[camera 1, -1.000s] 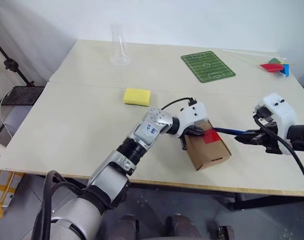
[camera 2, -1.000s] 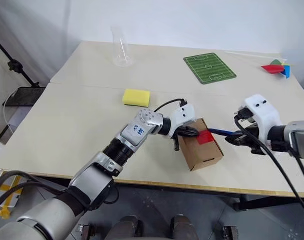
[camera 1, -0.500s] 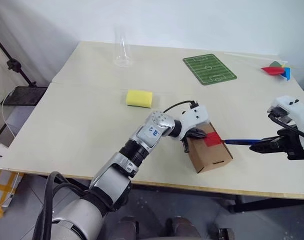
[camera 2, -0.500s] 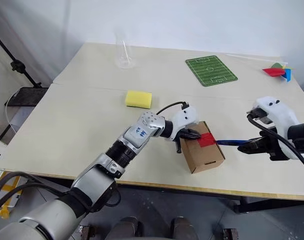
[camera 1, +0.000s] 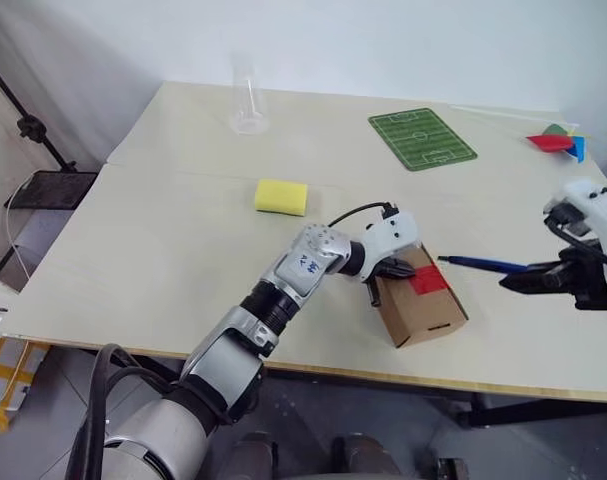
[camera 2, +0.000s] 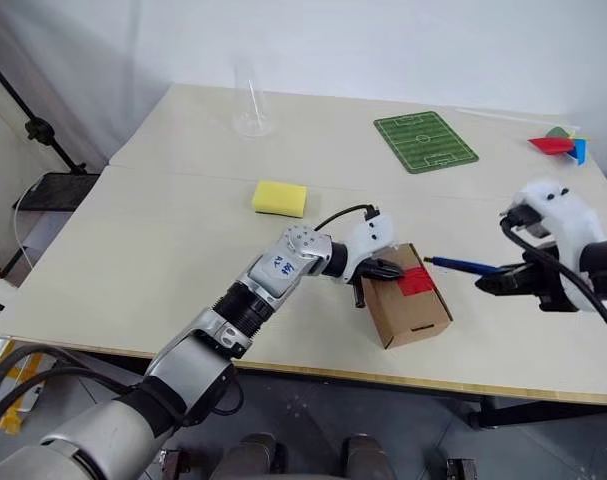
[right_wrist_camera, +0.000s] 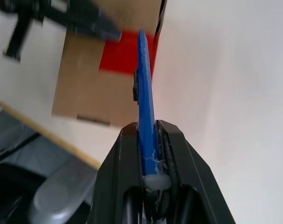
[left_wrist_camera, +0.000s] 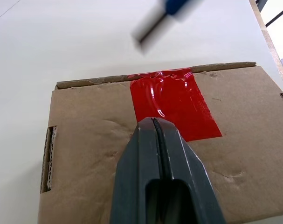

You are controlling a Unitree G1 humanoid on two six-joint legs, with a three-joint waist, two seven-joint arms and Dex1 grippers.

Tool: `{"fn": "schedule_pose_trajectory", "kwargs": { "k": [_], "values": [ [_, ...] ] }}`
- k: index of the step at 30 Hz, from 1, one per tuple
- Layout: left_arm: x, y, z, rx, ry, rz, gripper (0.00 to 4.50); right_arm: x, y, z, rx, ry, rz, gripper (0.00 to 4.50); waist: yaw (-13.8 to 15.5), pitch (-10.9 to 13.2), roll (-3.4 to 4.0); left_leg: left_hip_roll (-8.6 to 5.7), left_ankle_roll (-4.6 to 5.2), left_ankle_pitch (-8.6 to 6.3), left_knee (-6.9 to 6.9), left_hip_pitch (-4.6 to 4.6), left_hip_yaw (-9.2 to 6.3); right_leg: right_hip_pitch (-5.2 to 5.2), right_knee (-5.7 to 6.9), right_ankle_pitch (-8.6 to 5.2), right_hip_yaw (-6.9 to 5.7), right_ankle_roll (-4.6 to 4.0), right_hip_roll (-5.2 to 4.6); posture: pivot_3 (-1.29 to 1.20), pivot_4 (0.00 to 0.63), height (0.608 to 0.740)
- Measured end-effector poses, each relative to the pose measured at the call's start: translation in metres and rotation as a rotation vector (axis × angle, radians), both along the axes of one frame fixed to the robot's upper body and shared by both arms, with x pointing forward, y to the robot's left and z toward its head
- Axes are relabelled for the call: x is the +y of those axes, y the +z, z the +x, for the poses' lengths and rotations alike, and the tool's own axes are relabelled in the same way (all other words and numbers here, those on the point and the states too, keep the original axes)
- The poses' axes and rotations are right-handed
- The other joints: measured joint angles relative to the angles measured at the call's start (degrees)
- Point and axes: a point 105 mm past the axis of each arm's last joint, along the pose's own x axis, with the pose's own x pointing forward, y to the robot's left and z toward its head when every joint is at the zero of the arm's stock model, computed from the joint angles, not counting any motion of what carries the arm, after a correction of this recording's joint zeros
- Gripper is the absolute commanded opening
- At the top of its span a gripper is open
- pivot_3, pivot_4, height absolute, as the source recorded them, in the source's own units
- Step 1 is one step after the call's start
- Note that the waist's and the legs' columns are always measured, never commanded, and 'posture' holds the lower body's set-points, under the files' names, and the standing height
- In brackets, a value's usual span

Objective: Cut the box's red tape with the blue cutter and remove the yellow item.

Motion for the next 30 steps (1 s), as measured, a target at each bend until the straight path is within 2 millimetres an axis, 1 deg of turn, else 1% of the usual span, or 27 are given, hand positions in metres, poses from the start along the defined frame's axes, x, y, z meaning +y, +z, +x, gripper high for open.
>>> {"fn": "schedule_pose_trajectory", "kwargs": {
  "k": [2, 6, 9, 15, 21, 24, 27, 30],
  "values": [
    [0.000, 0.000, 0.000, 0.001, -0.001, 0.000, 0.00, 0.001, -0.001, 0.005, -0.019, 0.002, 0.001, 0.17, 0.05, 0.00, 0.00, 0.00, -0.01, 0.00, -0.03, 0.00, 0.00, 0.00, -0.05, 0.00, 0.00, 0.00, 0.00, 0.00, 0.150, 0.740],
    [-0.001, 0.000, -0.001, 0.001, -0.004, -0.002, 0.00, 0.006, -0.017, 0.012, 0.000, 0.017, 0.014, 0.17, 0.23, 0.01, 0.02, -0.01, -0.16, 0.09, -0.03, -0.03, 0.00, -0.02, -0.07, 0.00, 0.00, 0.01, 0.00, 0.00, 0.150, 0.740],
    [-0.002, 0.000, -0.001, 0.002, -0.006, -0.003, 0.00, 0.007, -0.022, 0.015, 0.000, 0.021, 0.015, 0.17, 0.32, 0.01, 0.02, 0.00, -0.18, 0.10, -0.04, -0.04, 0.00, -0.04, -0.06, 0.00, -0.01, 0.01, 0.00, 0.00, 0.150, 0.740],
    [-0.001, 0.000, -0.001, 0.001, -0.006, -0.003, 0.00, 0.005, -0.027, 0.017, 0.004, 0.014, -0.009, 0.17, 0.30, 0.01, 0.02, 0.00, -0.19, 0.11, -0.04, -0.04, 0.00, -0.04, -0.07, 0.00, -0.01, 0.01, 0.00, 0.00, 0.150, 0.740],
    [-0.001, 0.000, -0.002, 0.002, -0.007, -0.006, 0.00, -0.002, -0.030, 0.015, 0.018, -0.008, -0.027, 0.17, 0.30, 0.01, 0.02, 0.00, -0.20, 0.11, -0.08, -0.04, 0.00, -0.04, -0.11, 0.00, -0.01, 0.01, 0.00, 0.00, 0.150, 0.740],
    [-0.001, 0.000, -0.002, 0.002, -0.007, -0.006, 0.00, -0.003, -0.029, 0.014, 0.016, -0.008, -0.028, 0.17, 0.30, 0.01, 0.02, 0.00, -0.20, 0.11, -0.09, -0.04, 0.00, -0.04, -0.11, 0.00, -0.02, 0.01, 0.00, 0.00, 0.150, 0.740],
    [-0.001, 0.000, -0.002, 0.002, -0.007, -0.007, 0.00, -0.003, -0.034, 0.013, 0.032, -0.006, -0.019, 0.17, 0.30, 0.01, 0.02, -0.01, -0.20, 0.11, -0.09, -0.04, 0.00, -0.04, -0.12, 0.01, -0.02, 0.01, 0.00, 0.00, 0.150, 0.740],
    [-0.001, 0.000, -0.002, 0.002, -0.007, -0.007, 0.00, -0.003, -0.035, 0.012, 0.030, -0.004, -0.018, 0.17, 0.31, 0.00, 0.03, 0.00, -0.20, 0.11, -0.09, -0.04, 0.00, -0.04, -0.12, 0.01, -0.03, 0.01, 0.00, 0.00, 0.150, 0.740]
  ]
}}
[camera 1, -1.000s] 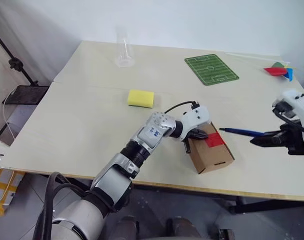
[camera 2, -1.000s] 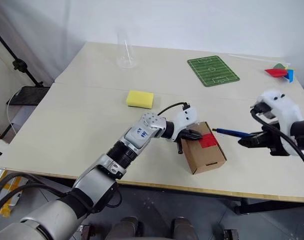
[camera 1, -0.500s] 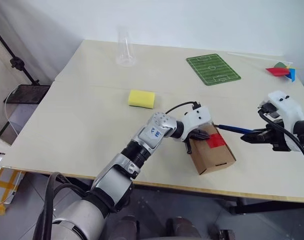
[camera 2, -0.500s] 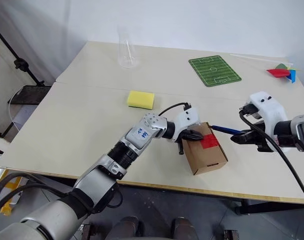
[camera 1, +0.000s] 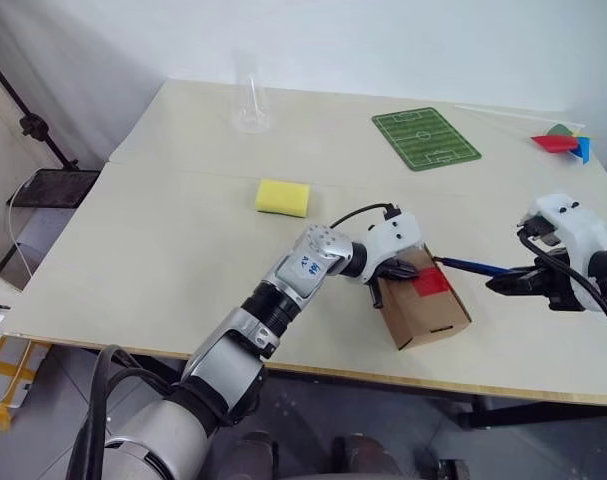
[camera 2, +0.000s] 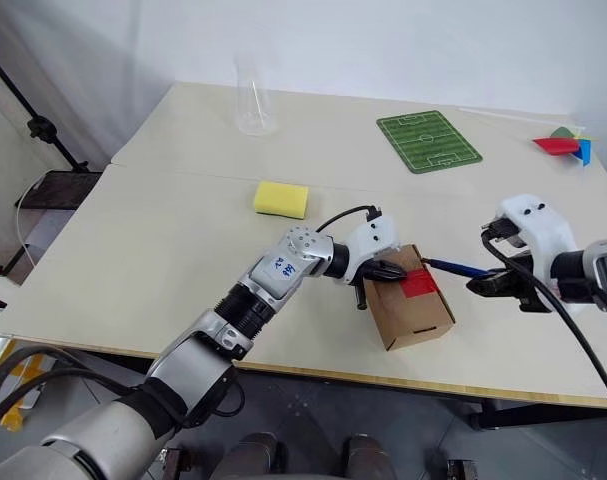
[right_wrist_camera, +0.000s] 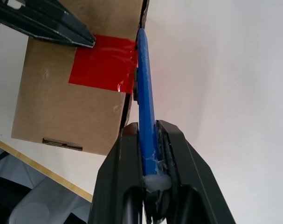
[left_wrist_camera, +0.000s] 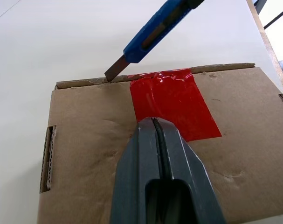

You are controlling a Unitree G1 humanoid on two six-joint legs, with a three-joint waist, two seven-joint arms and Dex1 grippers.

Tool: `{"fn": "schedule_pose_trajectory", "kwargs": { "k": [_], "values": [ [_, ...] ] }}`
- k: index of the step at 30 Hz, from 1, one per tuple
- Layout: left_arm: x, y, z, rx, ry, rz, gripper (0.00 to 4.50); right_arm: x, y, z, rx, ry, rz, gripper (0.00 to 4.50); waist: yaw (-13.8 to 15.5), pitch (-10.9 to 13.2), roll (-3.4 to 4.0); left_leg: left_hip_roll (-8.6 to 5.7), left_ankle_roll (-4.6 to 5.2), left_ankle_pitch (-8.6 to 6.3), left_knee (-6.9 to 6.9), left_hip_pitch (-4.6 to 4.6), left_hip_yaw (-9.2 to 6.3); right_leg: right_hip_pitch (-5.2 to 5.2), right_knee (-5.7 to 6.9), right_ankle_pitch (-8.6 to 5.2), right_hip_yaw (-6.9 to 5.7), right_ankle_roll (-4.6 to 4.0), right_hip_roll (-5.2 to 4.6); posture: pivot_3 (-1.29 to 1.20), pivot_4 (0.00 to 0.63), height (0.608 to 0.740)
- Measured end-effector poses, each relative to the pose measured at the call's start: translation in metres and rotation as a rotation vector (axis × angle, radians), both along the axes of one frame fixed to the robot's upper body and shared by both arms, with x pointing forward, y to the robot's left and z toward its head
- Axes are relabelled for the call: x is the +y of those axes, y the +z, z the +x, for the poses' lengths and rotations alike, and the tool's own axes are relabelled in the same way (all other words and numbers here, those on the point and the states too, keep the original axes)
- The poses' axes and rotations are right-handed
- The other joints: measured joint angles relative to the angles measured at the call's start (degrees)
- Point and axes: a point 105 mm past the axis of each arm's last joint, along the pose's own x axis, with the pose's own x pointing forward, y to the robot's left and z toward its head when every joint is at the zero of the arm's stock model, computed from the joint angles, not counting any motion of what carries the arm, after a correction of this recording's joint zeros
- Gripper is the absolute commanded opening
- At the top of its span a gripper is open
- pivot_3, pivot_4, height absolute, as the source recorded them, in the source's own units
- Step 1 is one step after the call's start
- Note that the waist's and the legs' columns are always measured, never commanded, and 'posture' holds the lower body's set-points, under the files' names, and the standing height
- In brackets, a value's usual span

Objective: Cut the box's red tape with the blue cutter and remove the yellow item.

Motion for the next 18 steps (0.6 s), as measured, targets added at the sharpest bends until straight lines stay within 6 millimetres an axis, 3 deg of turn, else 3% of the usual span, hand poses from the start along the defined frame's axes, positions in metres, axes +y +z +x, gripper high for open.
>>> {"fn": "schedule_pose_trajectory", "kwargs": {
  "k": [18],
  "values": [
    [0.000, 0.000, 0.000, 0.004, 0.002, -0.003, 0.00, -0.002, -0.008, -0.011, 0.085, 0.015, 0.014, 0.17, -0.02, 0.00, 0.00, 0.00, 0.00, 0.00, -0.04, 0.00, 0.00, 0.00, -0.06, 0.00, 0.00, 0.00, 0.00, 0.00, 0.150, 0.740]
  ]
}}
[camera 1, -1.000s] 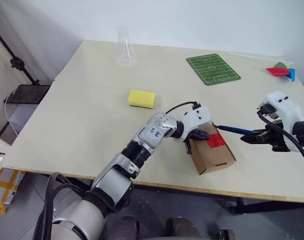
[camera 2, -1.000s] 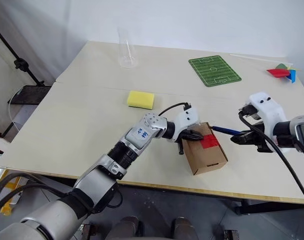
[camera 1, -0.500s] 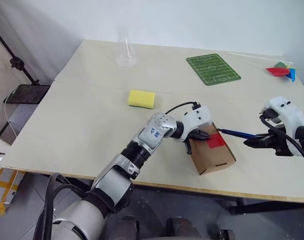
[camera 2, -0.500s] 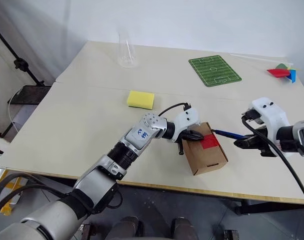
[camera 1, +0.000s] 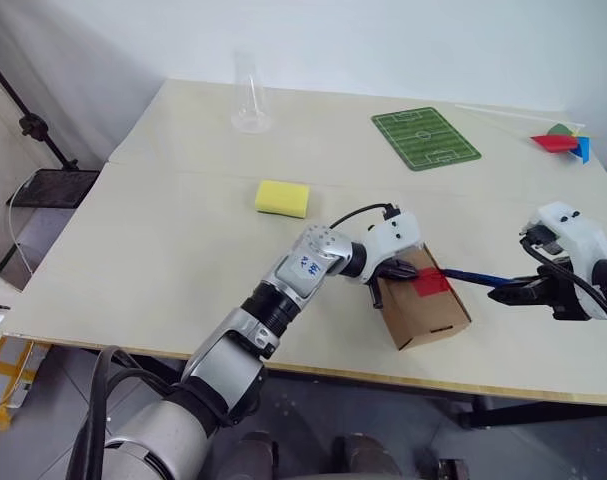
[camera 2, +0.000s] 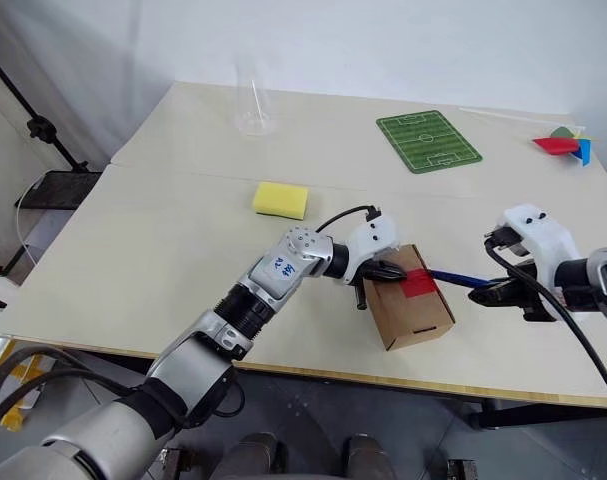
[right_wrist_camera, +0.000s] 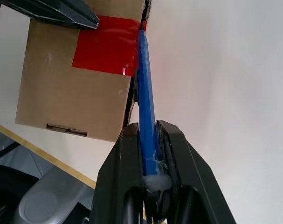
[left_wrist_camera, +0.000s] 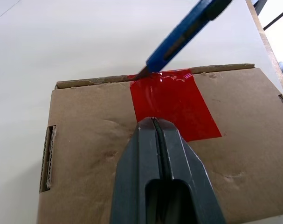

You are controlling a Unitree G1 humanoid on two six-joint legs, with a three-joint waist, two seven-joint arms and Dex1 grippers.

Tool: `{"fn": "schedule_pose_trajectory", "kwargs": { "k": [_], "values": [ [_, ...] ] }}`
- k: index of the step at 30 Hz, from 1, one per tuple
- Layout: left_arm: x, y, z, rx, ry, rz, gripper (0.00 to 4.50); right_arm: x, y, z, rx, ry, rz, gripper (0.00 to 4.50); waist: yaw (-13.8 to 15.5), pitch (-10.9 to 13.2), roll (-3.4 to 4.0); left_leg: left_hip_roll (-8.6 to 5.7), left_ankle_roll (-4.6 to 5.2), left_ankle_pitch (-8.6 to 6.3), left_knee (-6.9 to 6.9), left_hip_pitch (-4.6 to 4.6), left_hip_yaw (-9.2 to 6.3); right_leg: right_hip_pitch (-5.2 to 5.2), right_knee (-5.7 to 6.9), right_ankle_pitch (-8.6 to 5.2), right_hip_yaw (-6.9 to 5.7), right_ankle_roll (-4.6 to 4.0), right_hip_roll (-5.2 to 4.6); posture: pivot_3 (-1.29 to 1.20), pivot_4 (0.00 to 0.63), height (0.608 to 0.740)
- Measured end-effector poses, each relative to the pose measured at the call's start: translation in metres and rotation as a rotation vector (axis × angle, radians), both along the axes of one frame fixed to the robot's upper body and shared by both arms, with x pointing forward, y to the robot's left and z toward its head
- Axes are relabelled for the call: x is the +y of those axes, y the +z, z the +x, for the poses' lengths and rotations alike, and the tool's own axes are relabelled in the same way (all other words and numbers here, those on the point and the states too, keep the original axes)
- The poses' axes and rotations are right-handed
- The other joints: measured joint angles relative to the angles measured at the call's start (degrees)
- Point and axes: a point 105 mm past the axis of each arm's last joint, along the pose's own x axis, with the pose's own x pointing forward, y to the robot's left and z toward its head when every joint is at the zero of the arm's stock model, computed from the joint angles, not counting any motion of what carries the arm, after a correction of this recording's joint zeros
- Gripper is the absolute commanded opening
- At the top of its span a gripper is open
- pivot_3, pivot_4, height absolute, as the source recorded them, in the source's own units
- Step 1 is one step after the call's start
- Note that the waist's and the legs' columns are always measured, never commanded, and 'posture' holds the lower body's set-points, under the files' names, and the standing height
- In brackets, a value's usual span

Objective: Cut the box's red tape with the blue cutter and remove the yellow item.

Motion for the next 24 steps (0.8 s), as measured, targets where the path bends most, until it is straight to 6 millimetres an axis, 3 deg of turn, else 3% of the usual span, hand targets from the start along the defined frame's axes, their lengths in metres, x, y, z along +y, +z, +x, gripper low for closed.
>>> {"fn": "schedule_pose_trajectory", "kwargs": {
  "k": [10, 19, 21, 24],
  "values": [
    [0.000, 0.001, 0.001, -0.001, -0.001, 0.003, 0.00, -0.008, 0.004, -0.019, 0.115, 0.013, -0.057, 0.17, -0.03, 0.04, 0.07, 0.00, 0.03, -0.03, -0.06, 0.01, 0.00, 0.01, -0.10, 0.00, 0.00, 0.00, 0.00, 0.00, 0.150, 0.740],
    [0.000, 0.001, 0.001, 0.000, 0.001, 0.001, 0.00, -0.009, 0.007, -0.020, 0.129, 0.026, -0.055, 0.17, -0.03, 0.05, 0.08, 0.00, 0.06, -0.07, -0.10, 0.00, 0.00, 0.01, -0.15, 0.00, 0.01, 0.00, -0.01, 0.00, 0.150, 0.740],
    [0.001, 0.004, 0.002, 0.010, 0.006, -0.024, 0.00, -0.014, 0.021, -0.013, 0.041, 0.013, -0.028, 0.17, -0.03, 0.12, 0.19, -0.01, 0.06, -0.06, -0.09, -0.01, 0.01, 0.00, -0.14, 0.00, 0.01, 0.00, -0.01, 0.00, 0.150, 0.740],
    [0.005, 0.009, 0.002, 0.069, 0.014, -0.111, 0.00, -0.035, 0.051, -0.010, -0.106, -0.072, -0.007, 0.17, 0.04, 0.22, 0.36, -0.01, 0.00, -0.03, -0.20, -0.06, 0.01, -0.11, -0.13, 0.01, 0.00, 0.01, 0.00, 0.00, 0.150, 0.740]
  ]
}}
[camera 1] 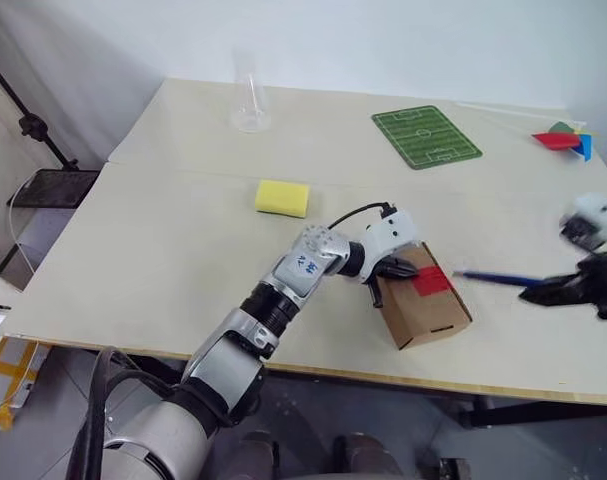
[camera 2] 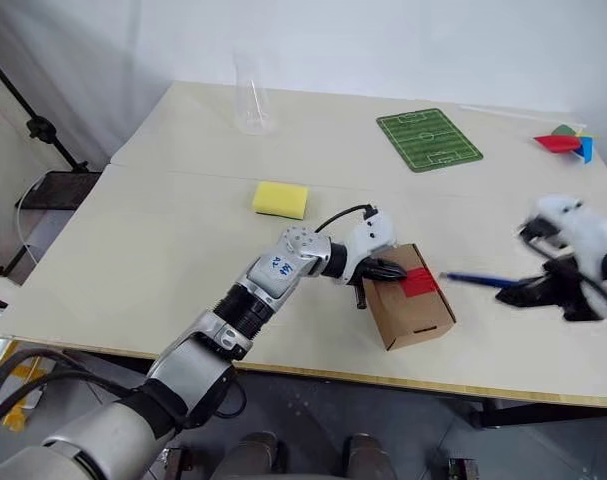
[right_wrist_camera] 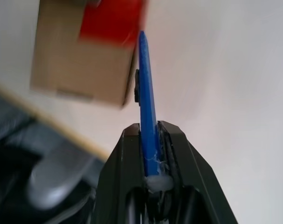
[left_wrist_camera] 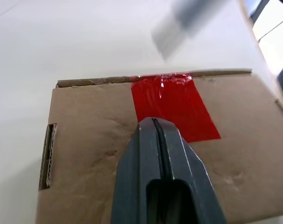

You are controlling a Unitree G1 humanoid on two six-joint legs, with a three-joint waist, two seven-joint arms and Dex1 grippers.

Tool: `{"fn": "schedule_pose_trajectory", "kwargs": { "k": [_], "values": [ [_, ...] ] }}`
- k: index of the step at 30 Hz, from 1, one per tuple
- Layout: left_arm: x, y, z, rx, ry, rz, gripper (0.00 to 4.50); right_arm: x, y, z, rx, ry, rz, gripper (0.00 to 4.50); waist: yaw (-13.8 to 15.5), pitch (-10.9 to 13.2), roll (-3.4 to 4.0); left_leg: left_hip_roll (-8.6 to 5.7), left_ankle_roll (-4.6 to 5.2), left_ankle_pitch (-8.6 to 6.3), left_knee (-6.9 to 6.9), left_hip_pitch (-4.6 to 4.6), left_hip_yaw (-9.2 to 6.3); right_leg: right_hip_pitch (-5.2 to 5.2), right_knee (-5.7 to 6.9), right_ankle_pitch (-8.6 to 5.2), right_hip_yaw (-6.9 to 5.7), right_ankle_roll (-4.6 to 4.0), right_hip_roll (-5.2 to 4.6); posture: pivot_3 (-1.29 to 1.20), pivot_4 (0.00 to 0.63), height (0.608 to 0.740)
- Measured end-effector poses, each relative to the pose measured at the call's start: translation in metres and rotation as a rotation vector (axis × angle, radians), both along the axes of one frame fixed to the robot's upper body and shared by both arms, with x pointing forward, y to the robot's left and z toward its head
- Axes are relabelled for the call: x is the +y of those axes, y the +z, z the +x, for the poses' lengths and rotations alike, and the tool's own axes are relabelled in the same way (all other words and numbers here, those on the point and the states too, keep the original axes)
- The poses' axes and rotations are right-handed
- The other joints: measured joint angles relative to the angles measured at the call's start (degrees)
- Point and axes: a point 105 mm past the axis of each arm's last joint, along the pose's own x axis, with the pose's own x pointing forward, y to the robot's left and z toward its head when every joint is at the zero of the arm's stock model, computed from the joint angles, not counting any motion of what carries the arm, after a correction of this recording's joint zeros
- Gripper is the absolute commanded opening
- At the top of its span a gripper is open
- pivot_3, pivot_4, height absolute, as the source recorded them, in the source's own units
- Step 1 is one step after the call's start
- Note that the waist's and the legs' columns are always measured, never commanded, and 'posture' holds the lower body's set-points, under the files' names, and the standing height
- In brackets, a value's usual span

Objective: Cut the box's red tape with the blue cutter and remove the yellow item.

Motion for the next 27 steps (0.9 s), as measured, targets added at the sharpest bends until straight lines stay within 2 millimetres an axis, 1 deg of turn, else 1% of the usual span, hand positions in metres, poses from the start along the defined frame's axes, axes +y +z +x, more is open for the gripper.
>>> {"fn": "schedule_pose_trajectory", "kwargs": {
  "k": [1, 2, 3, 4, 6, 7, 8, 10, 11, 12, 13, 14, 16, 18, 20, 22, 24, 27],
  "values": [
    [0.004, 0.003, 0.001, 0.033, -0.002, -0.040, 0.00, -0.006, 0.010, -0.002, -0.048, -0.016, 0.006, 0.17, 0.02, 0.02, 0.03, 0.00, -0.07, 0.04, -0.04, -0.03, 0.00, -0.06, 0.02, 0.00, -0.02, 0.00, 0.02, 0.00, 0.150, 0.740],
    [0.007, 0.006, 0.001, 0.064, -0.006, -0.072, 0.00, -0.010, 0.014, -0.006, -0.077, -0.025, 0.021, 0.17, -0.01, 0.06, 0.05, 0.01, -0.12, 0.07, -0.09, -0.15, 0.03, -0.23, 0.08, 0.00, -0.03, 0.01, 0.04, 0.00, 0.150, 0.740],
    [0.013, 0.010, 0.004, 0.086, -0.003, -0.101, 0.00, -0.014, 0.017, -0.010, -0.103, -0.033, 0.041, 0.17, -0.12, 0.07, 0.04, 0.03, -0.18, 0.10, -0.10, -0.30, 0.11, -0.42, 0.37, 0.01, -0.01, 0.02, 0.10, 0.00, 0.150, 0.740],
    [0.021, 0.016, 0.007, 0.095, 0.000, -0.134, 0.00, -0.019, 0.017, -0.014, -0.121, -0.047, 0.066, 0.17, -0.06, 0.09, 0.00, 0.01, -0.21, 0.13, -0.04, -0.55, 0.23, -0.85, 0.79, 0.02, -0.01, 0.03, 0.10, 0.00, 0.150, 0.740],
    [0.034, 0.032, 0.013, 0.073, -0.007, -0.186, 0.00, -0.031, 0.007, -0.020, -0.147, -0.077, 0.114, 0.17, 0.08, 0.12, -0.02, -0.02, -0.21, 0.12, 0.21, -1.00, 0.43, -1.54, 1.33, 0.02, 0.00, 0.03, 0.13, 0.00, 0.150, 0.740],
    [0.039, 0.042, 0.014, 0.049, -0.023, -0.212, 0.00, -0.040, -0.002, -0.021, -0.168, -0.103, 0.131, 0.17, 0.26, 0.21, -0.18, -0.08, -0.18, 0.11, 0.35, -1.08, 0.57, -1.84, 1.73, 0.02, -0.05, 0.03, 0.09, 0.00, 0.150, 0.740],
    [0.043, 0.050, 0.014, 0.028, -0.034, -0.231, 0.00, -0.047, -0.010, -0.022, -0.173, -0.128, 0.141, 0.17, 0.39, 0.22, -0.17, -0.19, -0.17, 0.11, 0.36, -1.11, 0.60, -1.94, 1.83, 0.02, -0.05, 0.03, -0.02, 0.00, 0.150, 0.740],
    [0.054, 0.066, 0.014, -0.019, -0.063, -0.266, 0.00, -0.060, -0.027, -0.020, -0.245, -0.156, 0.139, 0.17, 0.49, 0.24, -0.17, -0.33, -0.10, 0.12, 0.40, -1.09, 0.69, -1.96, 1.84, 0.02, 0.00, 0.04, -0.13, 0.00, 0.150, 0.740],
    [0.059, 0.070, 0.014, -0.037, -0.072, -0.272, 0.00, -0.064, -0.034, -0.019, -0.269, -0.165, 0.141, 0.17, 0.42, 0.24, -0.16, -0.40, -0.07, 0.13, 0.43, -1.09, 0.75, -1.97, 1.85, 0.03, 0.03, 0.06, -0.17, 0.00, 0.150, 0.740],
    [0.067, 0.071, 0.015, -0.058, -0.077, -0.255, 0.00, -0.069, -0.041, -0.014, -0.323, -0.170, 0.116, 0.17, 0.25, 0.23, -0.14, -0.44, 0.01, 0.17, 0.40, -1.05, 0.85, -1.95, 1.84, 0.05, 0.05, 0.10, -0.20, 0.00, 0.150, 0.740],
    [0.074, 0.068, 0.016, -0.069, -0.074, -0.233, 0.00, -0.072, -0.047, -0.010, -0.351, -0.176, 0.098, 0.17, 0.10, 0.24, -0.15, -0.45, 0.00, 0.18, 0.42, -1.00, 0.85, -1.92, 1.83, 0.06, 0.06, 0.12, -0.21, 0.00, 0.150, 0.740],
    [0.086, 0.063, 0.019, -0.081, -0.060, -0.199, 0.00, -0.077, -0.056, -0.006, -0.376, -0.192, 0.061, 0.17, -0.23, 0.24, -0.15, -0.45, -0.02, 0.20, 0.41, -0.96, 0.94, -1.90, 1.80, 0.06, 0.08, 0.12, -0.21, 0.00, 0.150, 0.740],
    [0.110, 0.045, 0.025, -0.086, -0.016, -0.114, 0.00, -0.087, -0.078, 0.001, -0.416, -0.223, -0.006, 0.17, -0.90, 0.24, -0.13, -0.44, -0.11, 0.31, 0.38, -0.92, 0.94, -1.91, 1.83, 0.06, 0.14, 0.12, -0.22, 0.00, 0.150, 0.740],
    [0.124, 0.025, 0.026, -0.059, 0.019, -0.056, 0.00, -0.097, -0.099, 0.008, -0.459, -0.268, -0.042, 0.17, -1.37, 0.24, -0.12, -0.43, -0.15, 0.38, 0.39, -0.92, 0.90, -1.91, 1.86, 0.06, 0.18, 0.12, -0.22, 0.00, 0.150, 0.740],
    [0.131, 0.011, 0.025, -0.032, 0.041, -0.028, 0.00, -0.105, -0.115, 0.013, -0.487, -0.310, -0.085, 0.17, -1.42, 0.32, 0.02, -0.44, -0.14, 0.42, 0.42, -0.92, 0.91, -1.92, 1.90, 0.06, 0.20, 0.12, -0.25, 0.00, 0.150, 0.740],
    [0.134, 0.004, 0.025, -0.023, 0.050, -0.010, 0.00, -0.109, -0.122, 0.015, -0.503, -0.333, -0.109, 0.17, -1.38, 0.39, 0.14, -0.45, -0.14, 0.44, 0.44, -0.94, 0.91, -1.94, 1.98, 0.06, 0.20, 0.12, -0.26, 0.00, 0.150, 0.740],
    [0.135, 0.003, 0.023, -0.032, 0.054, 0.000, 0.00, -0.115, -0.123, 0.015, -0.522, -0.355, -0.133, 0.90, -1.41, 0.41, 0.22, -0.45, -0.14, 0.44, 0.43, -0.93, 0.91, -1.93, 1.99, 0.06, 0.20, 0.12, -0.26, 0.00, 0.150, 0.740],
    [0.135, 0.000, 0.022, -0.028, 0.068, 0.000, 0.00, -0.120, -0.120, 0.014, -0.555, -0.357, -0.166, 1.78, -1.54, 0.40, 0.23, -0.44, -0.14, 0.44, 0.43, -0.93, 0.91, -1.93, 2.00, 0.06, 0.20, 0.12, -0.25, 0.00, 0.150, 0.740]
  ]
}}
